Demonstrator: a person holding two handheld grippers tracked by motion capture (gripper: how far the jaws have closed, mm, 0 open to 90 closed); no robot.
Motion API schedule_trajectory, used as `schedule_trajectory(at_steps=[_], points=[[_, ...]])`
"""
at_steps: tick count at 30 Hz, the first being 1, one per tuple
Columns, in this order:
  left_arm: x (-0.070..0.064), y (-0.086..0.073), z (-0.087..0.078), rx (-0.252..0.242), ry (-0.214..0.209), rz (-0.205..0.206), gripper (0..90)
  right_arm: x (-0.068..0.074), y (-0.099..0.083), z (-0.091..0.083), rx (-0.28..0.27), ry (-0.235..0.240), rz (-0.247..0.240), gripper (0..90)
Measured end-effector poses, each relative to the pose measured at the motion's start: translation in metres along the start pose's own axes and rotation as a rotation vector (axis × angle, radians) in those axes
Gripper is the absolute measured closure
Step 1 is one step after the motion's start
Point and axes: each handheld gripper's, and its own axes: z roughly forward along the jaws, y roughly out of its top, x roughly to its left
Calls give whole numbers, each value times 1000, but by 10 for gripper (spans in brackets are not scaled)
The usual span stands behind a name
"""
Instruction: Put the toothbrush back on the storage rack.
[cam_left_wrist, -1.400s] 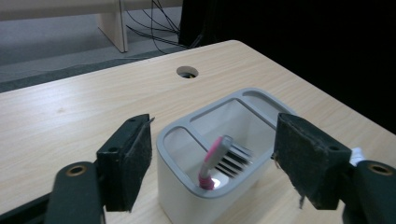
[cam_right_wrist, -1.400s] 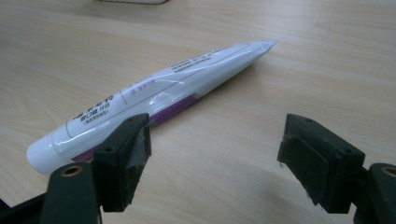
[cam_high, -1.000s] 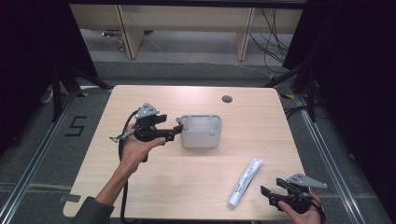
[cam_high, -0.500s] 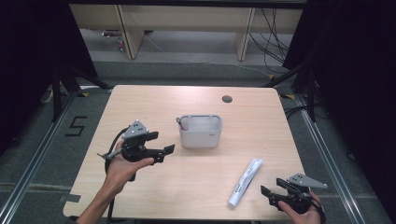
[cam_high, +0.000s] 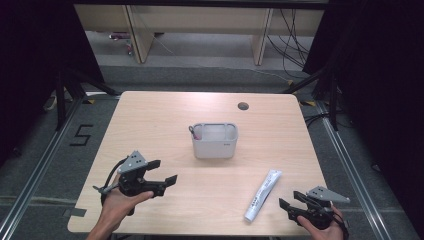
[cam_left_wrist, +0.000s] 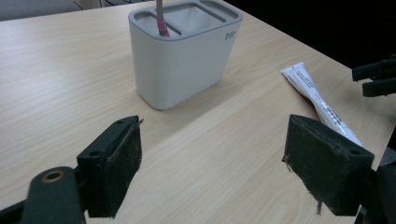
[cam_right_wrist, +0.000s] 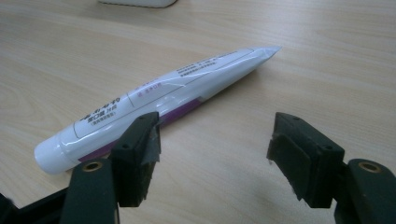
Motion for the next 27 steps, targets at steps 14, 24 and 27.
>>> schedule_trajectory(at_steps=[14,24,27], points=[[1,-44,-5,40,-2,-21,193,4,3,-5,-26,20,-52,472],[4,-63,-12,64,28,-28,194,9,4,-4,-21,30,-37,488],[5,-69,-13,73,21,-33,195,10,6,-7,-23,36,-72,500]])
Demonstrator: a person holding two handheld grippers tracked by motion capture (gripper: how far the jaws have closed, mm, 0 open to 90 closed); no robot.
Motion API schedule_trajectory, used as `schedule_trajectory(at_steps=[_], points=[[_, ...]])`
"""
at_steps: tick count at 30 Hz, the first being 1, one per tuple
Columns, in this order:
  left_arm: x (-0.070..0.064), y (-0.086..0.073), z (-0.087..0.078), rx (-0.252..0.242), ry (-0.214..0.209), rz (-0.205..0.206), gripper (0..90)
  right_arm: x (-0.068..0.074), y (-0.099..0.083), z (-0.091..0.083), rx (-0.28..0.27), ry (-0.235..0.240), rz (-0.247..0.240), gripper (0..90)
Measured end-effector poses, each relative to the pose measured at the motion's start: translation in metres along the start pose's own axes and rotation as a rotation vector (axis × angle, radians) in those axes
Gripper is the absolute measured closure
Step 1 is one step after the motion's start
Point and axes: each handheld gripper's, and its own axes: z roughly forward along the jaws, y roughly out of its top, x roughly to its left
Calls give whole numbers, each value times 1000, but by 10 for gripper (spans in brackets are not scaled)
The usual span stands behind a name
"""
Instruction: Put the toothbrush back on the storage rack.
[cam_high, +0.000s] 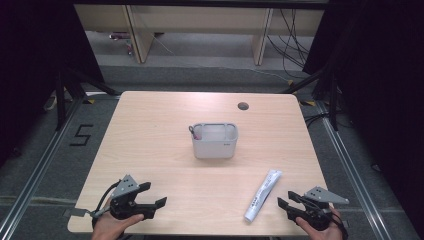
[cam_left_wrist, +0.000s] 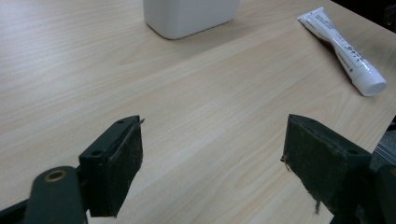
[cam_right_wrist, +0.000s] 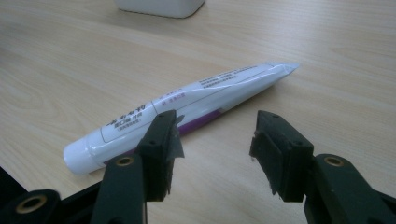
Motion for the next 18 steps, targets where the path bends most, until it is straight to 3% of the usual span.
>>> schedule_trajectory(at_steps=[4,6,7,8,9,13,15,18], points=[[1,-7,-1,7,4,-4,195,6,0,2,-12,19,23,521],[1,-10,-3,24,15,6,197,4,1,1,-3,15,-23,533],[1,-12,-2,19,15,-2,197,5,2,1,-2,21,-28,538],[2,-13,-2,24,13,1,197,8,2,1,2,31,0,544],[2,-15,-2,18,11,-1,197,6,2,2,-11,24,-32,548],[2,-20,-3,32,14,2,197,8,2,2,-9,26,-41,576],[1,-21,-4,39,19,12,197,12,3,2,-3,44,-9,591],[-1,-23,-4,44,22,8,198,11,4,2,-13,46,-47,606]])
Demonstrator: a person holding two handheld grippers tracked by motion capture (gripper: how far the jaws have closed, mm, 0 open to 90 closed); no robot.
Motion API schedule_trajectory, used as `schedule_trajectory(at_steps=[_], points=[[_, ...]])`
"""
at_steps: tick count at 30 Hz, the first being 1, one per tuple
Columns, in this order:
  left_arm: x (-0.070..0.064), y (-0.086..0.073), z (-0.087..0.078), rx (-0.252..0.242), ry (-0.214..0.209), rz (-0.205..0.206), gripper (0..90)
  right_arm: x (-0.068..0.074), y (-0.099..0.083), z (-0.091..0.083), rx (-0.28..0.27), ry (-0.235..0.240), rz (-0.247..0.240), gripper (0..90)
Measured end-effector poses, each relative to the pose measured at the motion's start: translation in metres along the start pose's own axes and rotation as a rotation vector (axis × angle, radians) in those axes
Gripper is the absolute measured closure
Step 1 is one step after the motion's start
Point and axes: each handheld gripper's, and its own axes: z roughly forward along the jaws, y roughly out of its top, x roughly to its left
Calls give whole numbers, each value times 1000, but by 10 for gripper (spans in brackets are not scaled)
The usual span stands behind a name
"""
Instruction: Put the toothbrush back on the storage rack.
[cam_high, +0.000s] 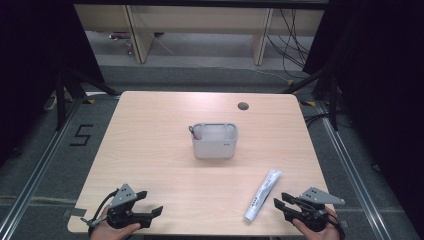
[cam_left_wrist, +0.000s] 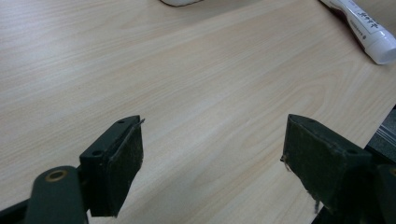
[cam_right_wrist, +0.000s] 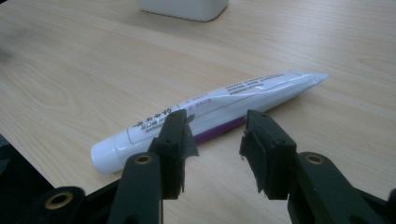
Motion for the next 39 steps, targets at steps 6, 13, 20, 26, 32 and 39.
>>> schedule_trajectory(at_steps=[6,13,20,26,32,39], points=[[-4,-3,-1,10,-16,14,199,7,3,2,-11,20,-21,654],[-8,-8,-8,7,-20,6,202,20,7,5,-16,68,5,733],[-8,-10,-12,-3,-16,-2,203,28,9,9,-20,104,1,819],[-9,-13,-12,-7,-15,-9,207,36,11,18,-6,128,-72,873],[-8,-13,-14,6,-9,0,209,47,12,27,24,168,-86,888],[-9,-15,-11,-1,-21,-7,212,58,12,35,60,174,-87,891]])
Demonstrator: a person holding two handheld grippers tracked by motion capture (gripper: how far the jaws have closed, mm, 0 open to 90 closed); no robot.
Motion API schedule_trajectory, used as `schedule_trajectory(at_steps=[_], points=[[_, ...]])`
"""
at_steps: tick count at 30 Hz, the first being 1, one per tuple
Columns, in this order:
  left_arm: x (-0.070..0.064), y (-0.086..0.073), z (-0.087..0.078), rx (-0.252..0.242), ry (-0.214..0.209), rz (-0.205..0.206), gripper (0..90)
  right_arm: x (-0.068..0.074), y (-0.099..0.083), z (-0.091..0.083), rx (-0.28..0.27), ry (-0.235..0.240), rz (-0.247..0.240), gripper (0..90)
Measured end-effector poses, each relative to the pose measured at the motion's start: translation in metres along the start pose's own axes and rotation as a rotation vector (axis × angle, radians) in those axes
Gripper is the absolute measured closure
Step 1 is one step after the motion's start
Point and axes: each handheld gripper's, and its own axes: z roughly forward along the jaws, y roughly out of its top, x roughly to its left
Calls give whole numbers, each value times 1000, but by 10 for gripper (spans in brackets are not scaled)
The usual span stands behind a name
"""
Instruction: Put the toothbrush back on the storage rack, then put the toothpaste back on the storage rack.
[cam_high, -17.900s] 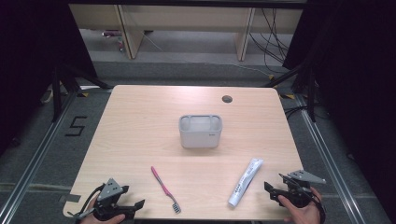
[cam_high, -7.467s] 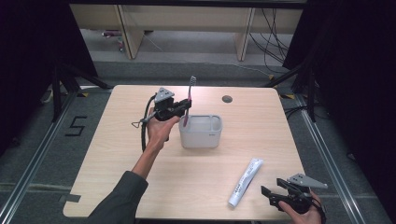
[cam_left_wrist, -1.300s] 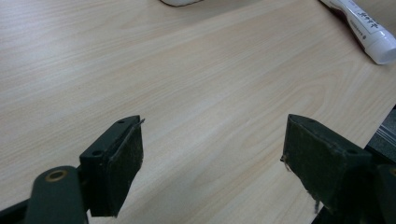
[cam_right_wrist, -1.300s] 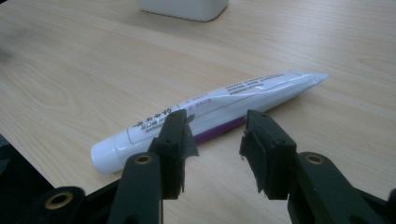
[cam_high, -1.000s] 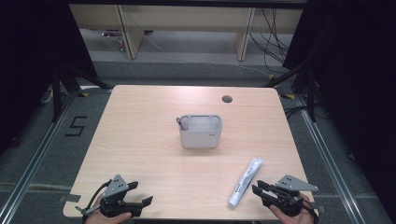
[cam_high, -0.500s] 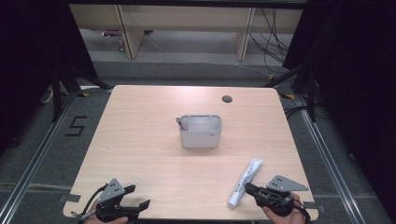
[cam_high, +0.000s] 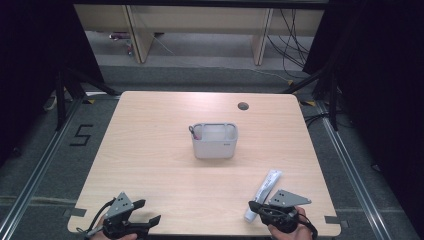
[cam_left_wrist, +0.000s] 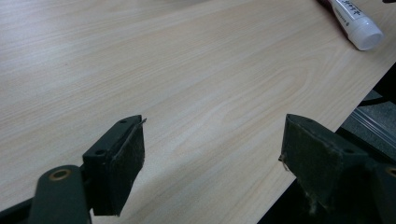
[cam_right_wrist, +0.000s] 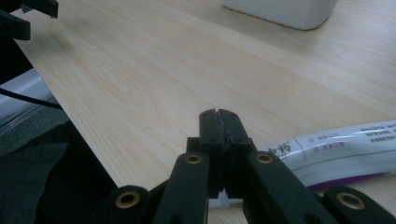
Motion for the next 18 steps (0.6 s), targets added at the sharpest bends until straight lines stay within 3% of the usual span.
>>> schedule_trajectory(at_steps=[3,4,5,7,10,11,12,13,16,17,18], points=[[0,0,1,-2,0,1,212,0,0,6,-4,-2,-49,891],[0,0,1,0,0,5,213,2,0,6,14,8,-19,891],[1,0,0,12,0,14,213,1,0,8,2,3,-46,891],[0,0,2,5,-1,3,213,2,0,10,16,4,-45,891],[1,0,2,10,-1,5,213,7,-2,13,46,16,8,890],[0,0,2,11,1,5,213,5,-2,15,46,16,-28,890],[0,0,2,16,3,6,214,8,-3,15,60,21,0,890],[0,-1,2,15,6,6,214,6,-3,17,57,21,-36,890],[-1,-1,3,16,0,5,214,9,-5,20,73,25,-26,891],[0,-1,3,16,-4,13,214,7,-5,21,70,12,-59,891],[0,-1,3,21,-4,17,215,6,-6,21,77,22,-58,891]])
